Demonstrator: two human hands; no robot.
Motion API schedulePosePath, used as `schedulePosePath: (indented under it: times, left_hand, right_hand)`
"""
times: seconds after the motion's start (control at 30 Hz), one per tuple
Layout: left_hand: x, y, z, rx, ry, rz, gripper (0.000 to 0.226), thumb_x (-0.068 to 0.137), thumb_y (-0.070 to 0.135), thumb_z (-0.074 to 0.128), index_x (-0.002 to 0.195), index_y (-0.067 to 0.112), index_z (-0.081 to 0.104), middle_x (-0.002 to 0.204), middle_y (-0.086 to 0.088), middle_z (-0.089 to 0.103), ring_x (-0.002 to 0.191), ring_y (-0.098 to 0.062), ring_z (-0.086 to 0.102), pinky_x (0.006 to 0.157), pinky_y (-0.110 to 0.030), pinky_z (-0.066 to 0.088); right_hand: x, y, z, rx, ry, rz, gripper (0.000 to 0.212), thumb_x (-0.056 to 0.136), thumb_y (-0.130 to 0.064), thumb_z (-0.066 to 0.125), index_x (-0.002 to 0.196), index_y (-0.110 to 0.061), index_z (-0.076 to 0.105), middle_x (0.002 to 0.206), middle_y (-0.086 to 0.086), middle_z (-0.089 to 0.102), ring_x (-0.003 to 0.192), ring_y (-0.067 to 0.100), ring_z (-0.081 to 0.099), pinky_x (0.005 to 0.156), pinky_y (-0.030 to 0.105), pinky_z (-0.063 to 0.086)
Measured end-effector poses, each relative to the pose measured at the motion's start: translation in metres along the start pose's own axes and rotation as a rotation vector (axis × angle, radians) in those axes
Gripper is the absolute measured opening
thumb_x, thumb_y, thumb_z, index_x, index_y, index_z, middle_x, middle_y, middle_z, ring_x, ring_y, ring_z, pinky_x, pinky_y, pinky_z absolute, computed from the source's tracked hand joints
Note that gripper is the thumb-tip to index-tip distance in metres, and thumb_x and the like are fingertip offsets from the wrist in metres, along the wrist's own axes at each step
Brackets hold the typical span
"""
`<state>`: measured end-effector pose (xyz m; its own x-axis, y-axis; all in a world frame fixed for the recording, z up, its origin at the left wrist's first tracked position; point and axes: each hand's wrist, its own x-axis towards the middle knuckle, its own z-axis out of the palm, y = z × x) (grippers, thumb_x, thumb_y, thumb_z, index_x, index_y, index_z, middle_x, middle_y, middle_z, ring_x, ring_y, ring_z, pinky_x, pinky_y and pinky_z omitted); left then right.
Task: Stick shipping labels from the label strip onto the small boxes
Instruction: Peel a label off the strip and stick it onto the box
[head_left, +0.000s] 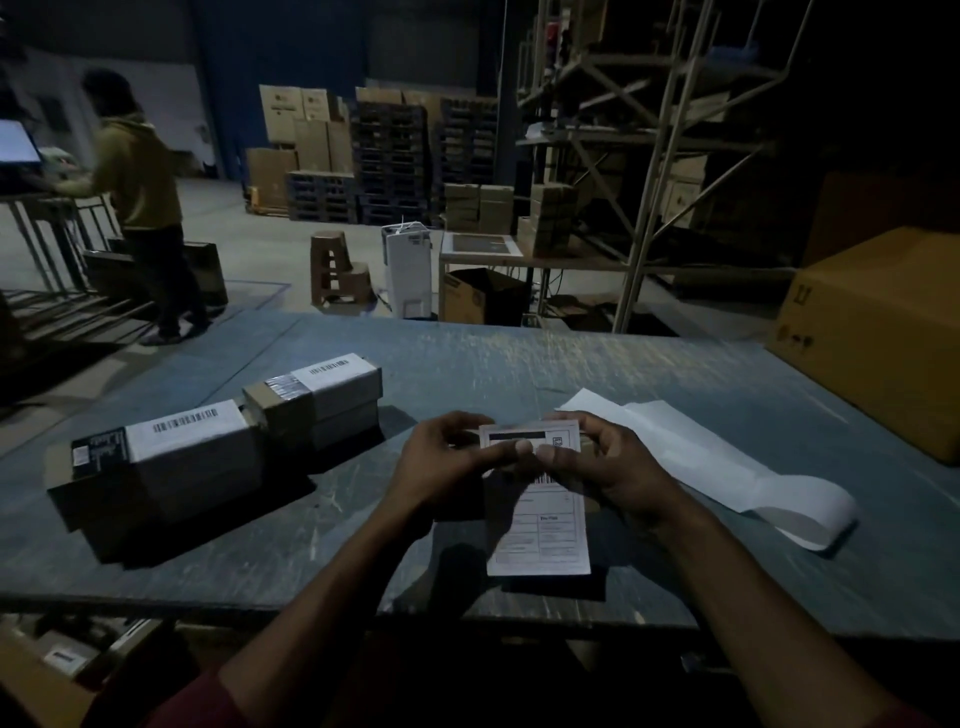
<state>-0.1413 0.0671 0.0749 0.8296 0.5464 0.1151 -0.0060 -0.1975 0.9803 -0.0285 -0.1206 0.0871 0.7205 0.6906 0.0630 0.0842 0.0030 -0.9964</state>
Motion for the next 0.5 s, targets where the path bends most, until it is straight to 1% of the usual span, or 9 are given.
schedulePosePath:
  times: [0.07,0.1,0.2,0.23,0.3,0.37,0.43,0.5]
  left_hand:
    - [-0.001,0.0,0.0,-0.012,0.03,-0.005,0.047,0.067,0.041,0.095,0.104,0.021,0.076,0.091,-0.001,0.08,0.081,-0.014,0.079,0.075,-0.035,0.065]
    - [-0.002,0.001,0.0,-0.019,0.036,-0.006,0.047,0.067,0.041,0.095,0.105,0.021,0.076,0.091,-0.002,0.08,0.08,-0.014,0.079,0.074,-0.035,0.065]
    - [-0.004,0.002,0.001,-0.058,0.036,-0.014,0.05,0.07,0.035,0.095,0.114,0.022,0.075,0.093,-0.003,0.079,0.077,-0.015,0.078,0.067,-0.033,0.063]
    - [-0.003,0.001,0.001,-0.075,0.046,-0.027,0.049,0.072,0.033,0.094,0.116,0.022,0.074,0.095,-0.005,0.078,0.079,-0.016,0.079,0.067,-0.034,0.063]
    - [-0.001,-0.003,0.0,-0.129,0.068,-0.064,0.044,0.078,0.025,0.091,0.119,0.021,0.074,0.098,-0.007,0.079,0.083,-0.022,0.08,0.074,-0.042,0.066]
    - [0.001,-0.006,-0.001,-0.149,0.085,-0.079,0.039,0.084,0.017,0.085,0.121,0.02,0.074,0.098,-0.008,0.08,0.083,-0.024,0.08,0.079,-0.047,0.066]
    - [0.001,-0.008,-0.002,-0.157,0.092,-0.072,0.038,0.085,0.012,0.083,0.122,0.02,0.074,0.096,-0.008,0.081,0.082,-0.023,0.08,0.081,-0.047,0.066]
    - [0.0,-0.008,-0.002,-0.16,0.099,-0.056,0.036,0.087,0.008,0.078,0.121,0.019,0.075,0.092,-0.006,0.081,0.083,-0.021,0.08,0.084,-0.045,0.065]
  right_hand:
    - [0.001,0.0,0.004,0.027,0.013,0.029,0.059,0.073,-0.022,0.088,0.127,-0.014,0.066,0.114,0.017,0.077,0.1,0.026,0.076,0.086,0.038,0.063]
    - [0.001,0.0,0.006,0.043,0.019,0.037,0.06,0.073,-0.021,0.088,0.128,-0.014,0.065,0.114,0.016,0.077,0.097,0.024,0.077,0.083,0.036,0.062]
    - [0.001,-0.001,0.013,0.07,0.049,0.059,0.055,0.081,-0.013,0.086,0.13,-0.017,0.063,0.107,0.012,0.079,0.091,0.021,0.078,0.076,0.03,0.061]
    - [0.002,-0.001,0.015,0.075,0.059,0.062,0.058,0.079,-0.014,0.087,0.131,-0.018,0.062,0.104,0.011,0.08,0.089,0.02,0.079,0.074,0.029,0.06]
    - [0.003,-0.002,0.02,0.074,0.078,0.074,0.062,0.074,-0.018,0.085,0.131,-0.02,0.061,0.097,0.01,0.08,0.083,0.018,0.078,0.069,0.026,0.059]
    - [0.003,-0.002,0.025,0.036,0.093,0.103,0.054,0.079,-0.016,0.082,0.127,-0.026,0.06,0.094,0.012,0.079,0.08,0.016,0.077,0.068,0.029,0.057]
    - [0.006,0.002,0.028,0.033,0.141,0.116,0.043,0.085,-0.013,0.075,0.122,-0.029,0.062,0.092,0.012,0.078,0.08,0.021,0.074,0.072,0.035,0.054]
    - [0.01,0.007,0.029,0.053,0.222,0.113,0.036,0.088,-0.011,0.068,0.121,-0.026,0.065,0.085,0.008,0.077,0.079,0.024,0.068,0.073,0.038,0.05]
